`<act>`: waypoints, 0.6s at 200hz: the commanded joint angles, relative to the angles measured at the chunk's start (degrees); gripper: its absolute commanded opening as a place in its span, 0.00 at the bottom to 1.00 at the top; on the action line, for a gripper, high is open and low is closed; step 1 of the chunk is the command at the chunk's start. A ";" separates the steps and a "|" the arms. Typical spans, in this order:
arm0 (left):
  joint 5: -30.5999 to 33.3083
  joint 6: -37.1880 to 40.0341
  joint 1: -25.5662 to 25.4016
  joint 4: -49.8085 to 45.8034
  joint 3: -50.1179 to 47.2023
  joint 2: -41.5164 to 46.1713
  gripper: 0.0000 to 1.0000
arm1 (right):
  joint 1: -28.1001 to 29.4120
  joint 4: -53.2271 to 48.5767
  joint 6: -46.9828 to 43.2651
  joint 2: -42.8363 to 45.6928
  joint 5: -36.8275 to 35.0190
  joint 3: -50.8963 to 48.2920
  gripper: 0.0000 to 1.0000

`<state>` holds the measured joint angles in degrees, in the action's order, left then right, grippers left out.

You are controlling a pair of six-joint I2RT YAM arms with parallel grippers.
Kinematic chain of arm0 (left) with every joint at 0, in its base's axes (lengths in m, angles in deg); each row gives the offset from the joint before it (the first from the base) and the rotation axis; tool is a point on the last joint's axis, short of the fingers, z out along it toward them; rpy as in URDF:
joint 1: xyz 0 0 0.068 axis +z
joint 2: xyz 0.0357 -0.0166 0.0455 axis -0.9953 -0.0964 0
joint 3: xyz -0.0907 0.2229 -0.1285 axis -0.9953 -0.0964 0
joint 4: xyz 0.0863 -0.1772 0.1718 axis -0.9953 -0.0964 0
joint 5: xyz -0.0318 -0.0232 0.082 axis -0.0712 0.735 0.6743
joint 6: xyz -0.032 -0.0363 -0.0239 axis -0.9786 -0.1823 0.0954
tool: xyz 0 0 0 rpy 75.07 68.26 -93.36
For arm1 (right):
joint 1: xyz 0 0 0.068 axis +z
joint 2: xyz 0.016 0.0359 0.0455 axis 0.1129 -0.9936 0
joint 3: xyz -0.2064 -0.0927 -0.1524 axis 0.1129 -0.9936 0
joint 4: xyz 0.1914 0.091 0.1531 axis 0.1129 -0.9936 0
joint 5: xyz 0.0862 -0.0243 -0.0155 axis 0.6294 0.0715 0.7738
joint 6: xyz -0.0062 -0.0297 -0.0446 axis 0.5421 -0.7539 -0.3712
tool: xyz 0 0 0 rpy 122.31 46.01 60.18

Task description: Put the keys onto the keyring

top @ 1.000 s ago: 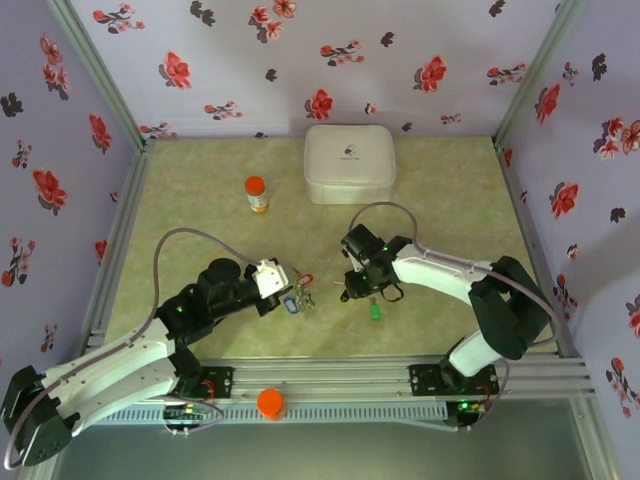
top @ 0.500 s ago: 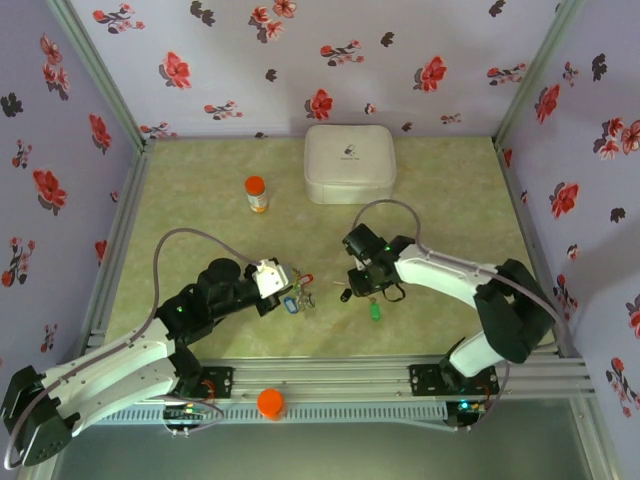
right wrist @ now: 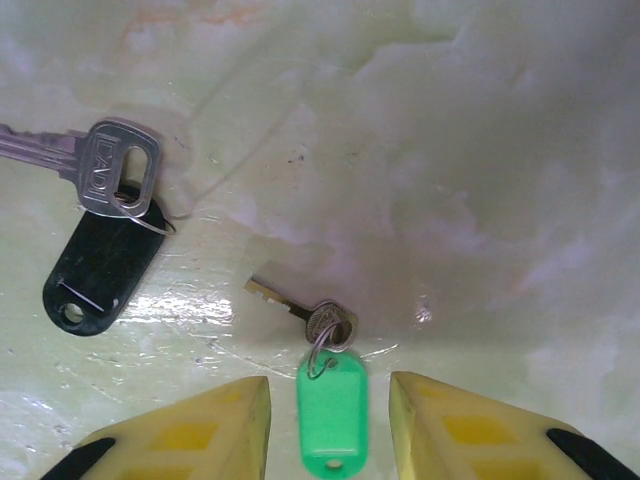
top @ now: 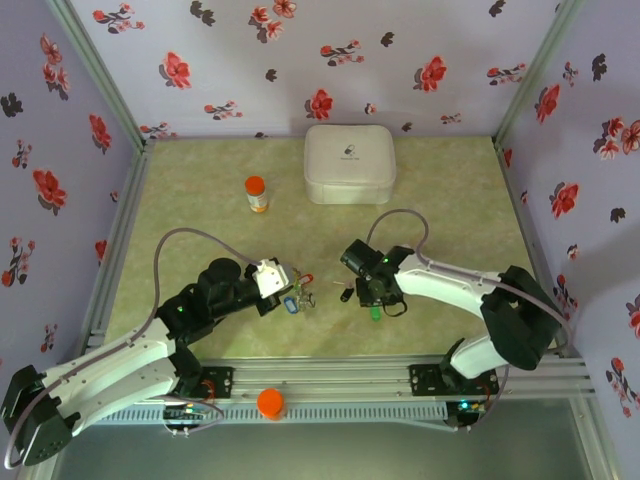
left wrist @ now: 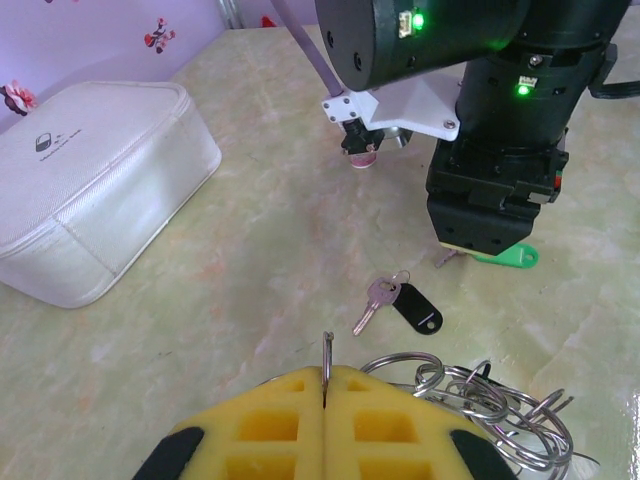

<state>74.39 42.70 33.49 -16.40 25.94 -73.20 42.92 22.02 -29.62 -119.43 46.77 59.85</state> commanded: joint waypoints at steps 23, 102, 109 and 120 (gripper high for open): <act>-1.22 -0.24 0.27 3.01 0.59 0.21 0.00 | 1.25 -2.42 5.80 -4.11 -5.33 2.30 0.31; -1.22 -0.41 0.27 3.16 0.39 0.41 0.00 | 1.23 -3.04 3.89 -7.41 -6.92 4.13 0.23; -1.28 -0.33 0.27 3.16 0.45 0.39 0.00 | 1.25 -2.96 3.87 -7.66 -6.77 4.26 0.22; -1.22 -0.32 0.25 3.16 0.53 0.39 0.00 | 1.34 -2.83 3.86 -7.88 -6.69 4.27 0.21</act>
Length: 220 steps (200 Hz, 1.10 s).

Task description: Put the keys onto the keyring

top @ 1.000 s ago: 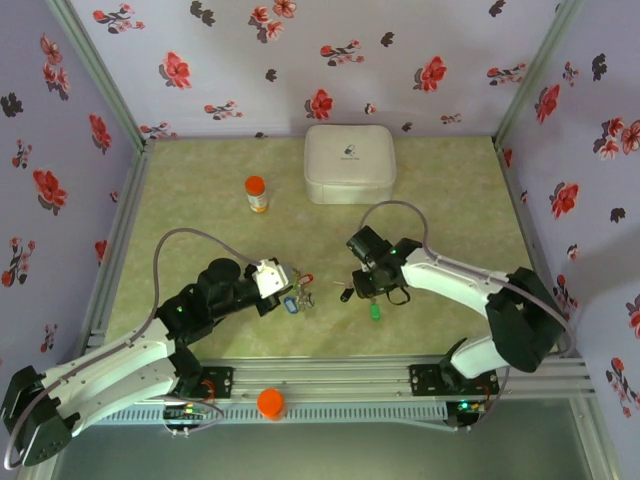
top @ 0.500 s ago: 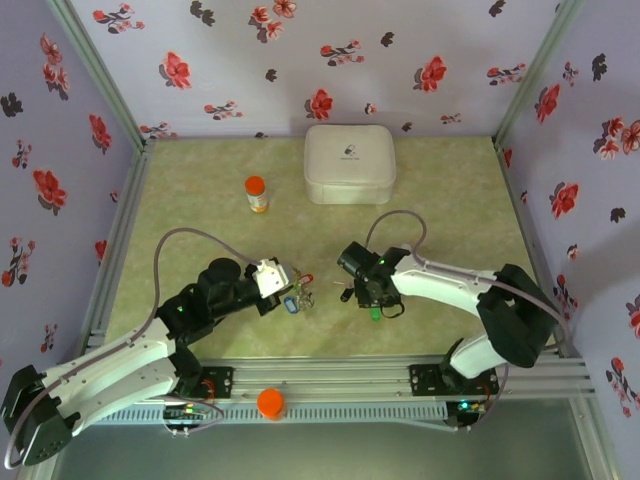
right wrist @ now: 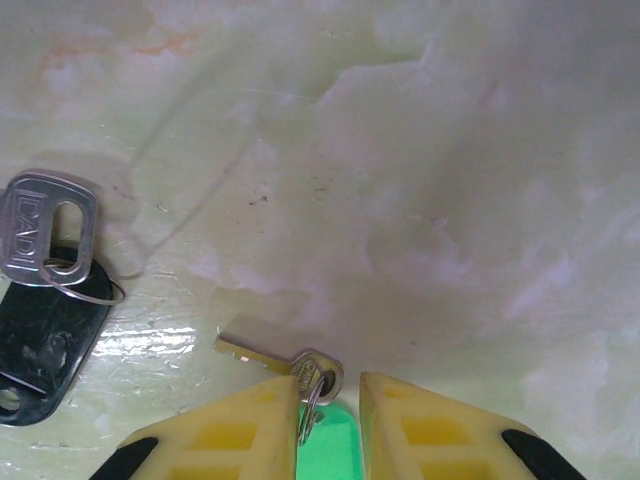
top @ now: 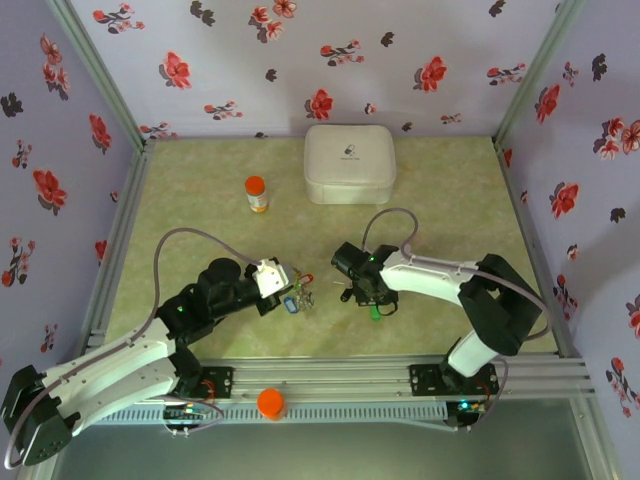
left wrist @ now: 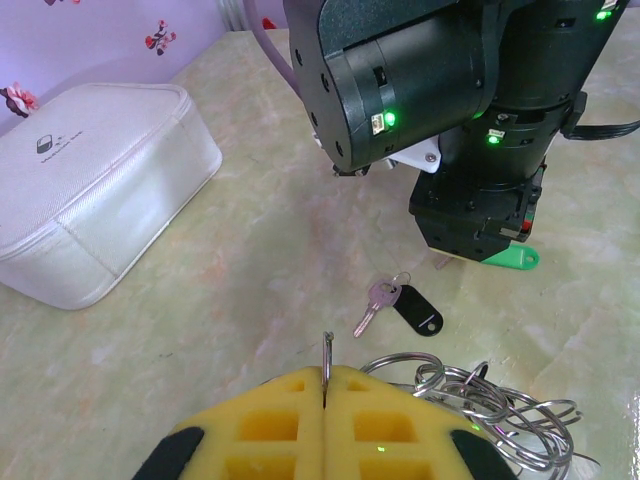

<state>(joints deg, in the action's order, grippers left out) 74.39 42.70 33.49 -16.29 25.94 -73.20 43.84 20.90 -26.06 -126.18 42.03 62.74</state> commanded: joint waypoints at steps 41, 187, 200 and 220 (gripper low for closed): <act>-1.13 -0.23 0.28 2.80 0.68 0.35 0.00 | 0.42 -1.92 0.30 -1.44 -2.20 1.53 0.14; -1.13 0.34 0.28 2.29 0.72 0.57 0.00 | 0.67 -2.98 -0.57 -1.78 -1.53 2.17 0.13; -1.13 0.30 0.27 2.26 0.69 0.57 0.00 | 0.70 -3.04 -0.58 -1.91 -1.48 2.17 0.14; -1.13 0.36 0.27 2.26 0.69 0.57 0.00 | 0.66 -3.07 -0.79 -2.26 -1.29 2.17 0.15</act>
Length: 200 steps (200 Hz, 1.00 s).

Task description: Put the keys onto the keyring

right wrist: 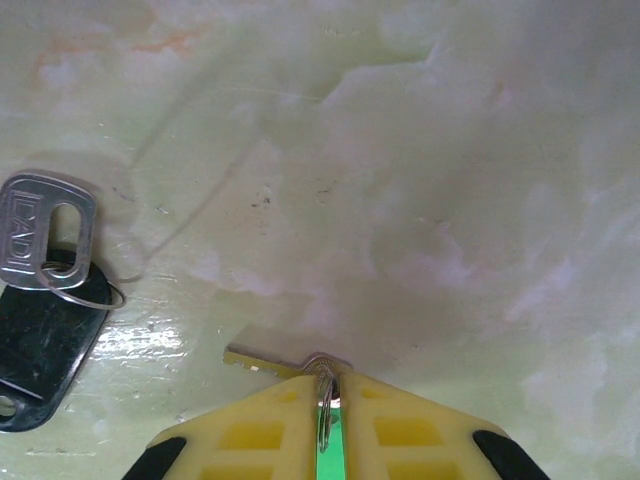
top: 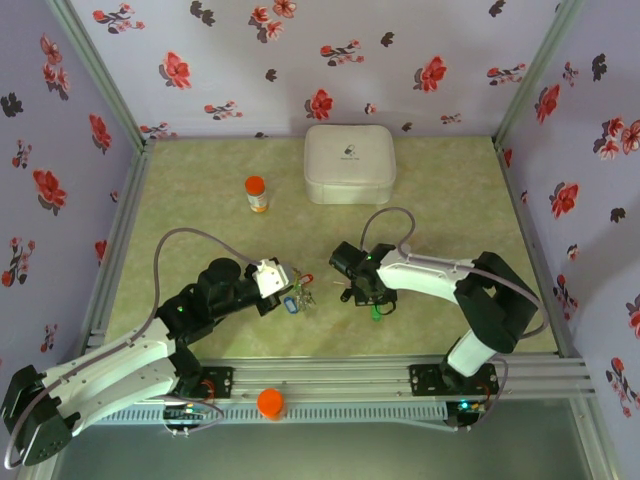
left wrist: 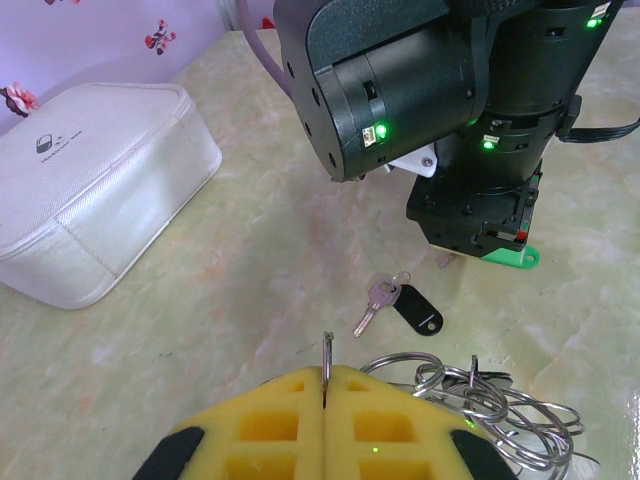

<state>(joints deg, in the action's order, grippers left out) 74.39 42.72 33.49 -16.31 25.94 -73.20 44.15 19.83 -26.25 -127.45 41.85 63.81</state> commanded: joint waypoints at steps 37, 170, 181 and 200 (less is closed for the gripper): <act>-1.13 0.27 0.27 2.29 0.63 0.73 0.00 | 0.45 -2.22 -0.98 -1.64 -0.98 1.45 0.14; -1.12 0.36 0.27 2.11 0.61 0.75 0.00 | 0.70 -2.22 -3.27 -0.96 -0.21 1.50 0.02; -1.04 0.41 0.27 2.09 0.61 0.87 0.00 | 0.74 -1.70 -3.45 -1.46 0.53 1.54 0.04; -1.04 0.39 0.27 2.02 0.63 0.83 0.00 | 0.70 -1.62 -3.78 -1.81 0.74 1.63 0.09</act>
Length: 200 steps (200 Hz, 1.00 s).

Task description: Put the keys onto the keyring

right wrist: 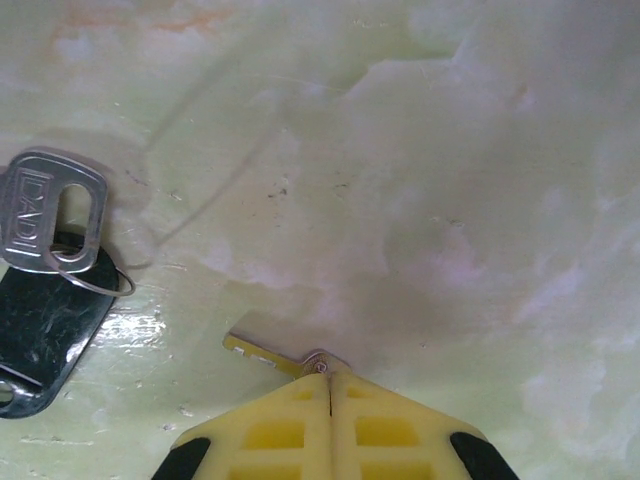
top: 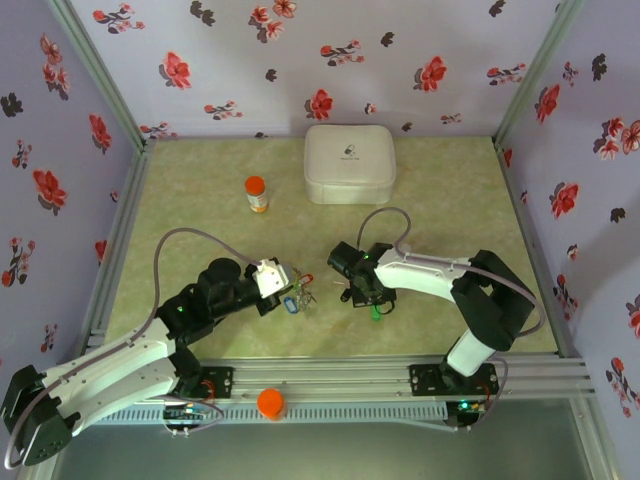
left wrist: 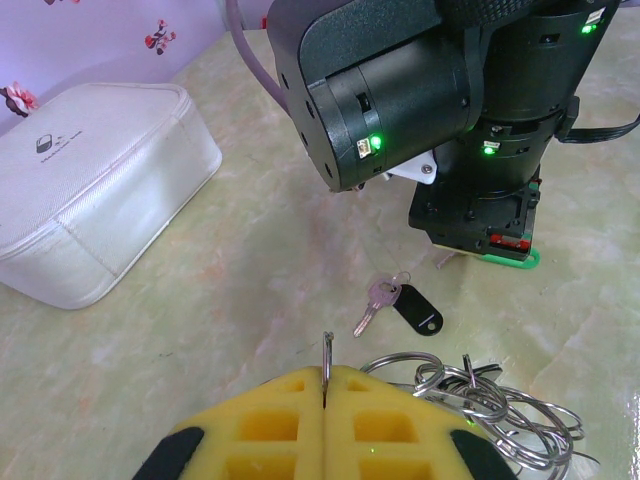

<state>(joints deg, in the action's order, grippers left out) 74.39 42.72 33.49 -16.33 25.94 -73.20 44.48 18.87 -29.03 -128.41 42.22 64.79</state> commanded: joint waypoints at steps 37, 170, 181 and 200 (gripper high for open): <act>-1.04 0.41 0.27 2.28 0.50 0.74 0.00 | 0.40 -1.16 -1.35 -1.37 0.38 0.82 0.13; -1.04 0.45 0.27 2.04 0.54 0.84 0.00 | 0.39 -3.16 -2.06 -0.84 0.19 2.51 0.11; -1.04 0.54 0.26 2.04 0.54 0.85 0.00 | 0.44 -3.56 -2.17 -0.86 0.04 2.71 0.15; -1.08 0.57 0.28 2.22 0.54 0.85 0.00 | 0.39 -3.52 -2.22 -1.05 0.00 2.66 0.15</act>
<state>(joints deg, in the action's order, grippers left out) 74.39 42.72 33.49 -16.33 25.94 -73.20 44.48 17.76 -30.80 -129.79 42.92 66.24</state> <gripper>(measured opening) 0.043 0.149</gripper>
